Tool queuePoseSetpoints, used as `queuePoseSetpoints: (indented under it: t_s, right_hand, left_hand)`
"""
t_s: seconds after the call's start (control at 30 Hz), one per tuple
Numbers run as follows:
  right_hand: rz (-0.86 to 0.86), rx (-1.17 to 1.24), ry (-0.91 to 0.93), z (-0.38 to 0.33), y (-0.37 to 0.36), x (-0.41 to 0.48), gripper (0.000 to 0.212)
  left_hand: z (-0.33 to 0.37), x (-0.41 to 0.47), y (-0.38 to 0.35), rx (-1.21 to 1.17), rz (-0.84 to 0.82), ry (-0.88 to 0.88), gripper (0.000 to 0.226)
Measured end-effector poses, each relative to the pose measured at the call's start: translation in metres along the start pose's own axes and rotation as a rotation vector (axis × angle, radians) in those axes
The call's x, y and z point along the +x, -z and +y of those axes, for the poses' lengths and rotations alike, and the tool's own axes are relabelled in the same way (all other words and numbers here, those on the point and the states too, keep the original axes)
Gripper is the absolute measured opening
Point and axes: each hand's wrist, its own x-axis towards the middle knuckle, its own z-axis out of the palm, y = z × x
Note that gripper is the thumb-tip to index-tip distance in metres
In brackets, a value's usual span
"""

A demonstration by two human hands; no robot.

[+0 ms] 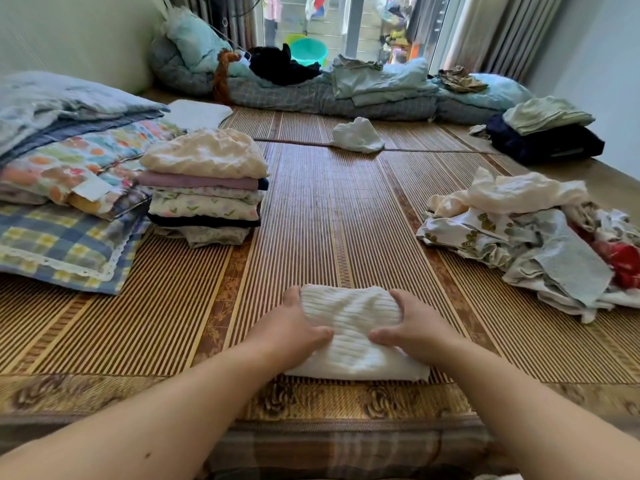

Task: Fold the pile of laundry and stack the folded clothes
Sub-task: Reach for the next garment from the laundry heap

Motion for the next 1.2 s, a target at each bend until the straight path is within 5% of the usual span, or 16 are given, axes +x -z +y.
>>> queuePoseSetpoints:
  t_s: [0.2, 0.4, 0.57, 0.73, 1.03, 1.2]
  right_hand:
    - [-0.048, 0.194, 0.029, -0.007, -0.001, -0.009, 0.079]
    - [-0.053, 0.191, 0.141, -0.017, 0.004, -0.019, 0.066]
    - [0.108, 0.078, 0.390, -0.066, 0.017, -0.013, 0.072]
    - [0.213, 0.011, 0.642, -0.163, 0.035, 0.027, 0.073]
    - [0.209, 0.242, 0.754, -0.315, 0.006, 0.166, 0.065]
    - [0.015, 0.082, 0.505, -0.322, -0.022, 0.238, 0.088]
  left_hand:
    - [0.005, -0.007, 0.004, -0.272, -0.099, -0.088, 0.092]
    - [-0.005, -0.012, 0.013, -0.368, -0.082, -0.225, 0.056]
    - [-0.007, -0.009, 0.059, -0.459, 0.066, -0.363, 0.053]
    - [-0.006, 0.018, 0.162, -0.303, 0.325, -0.480, 0.052]
    - [-0.025, 0.137, 0.304, -0.321, 0.664, -0.377, 0.059]
    - [-0.061, 0.200, 0.312, 0.004, 0.461, -0.089, 0.065]
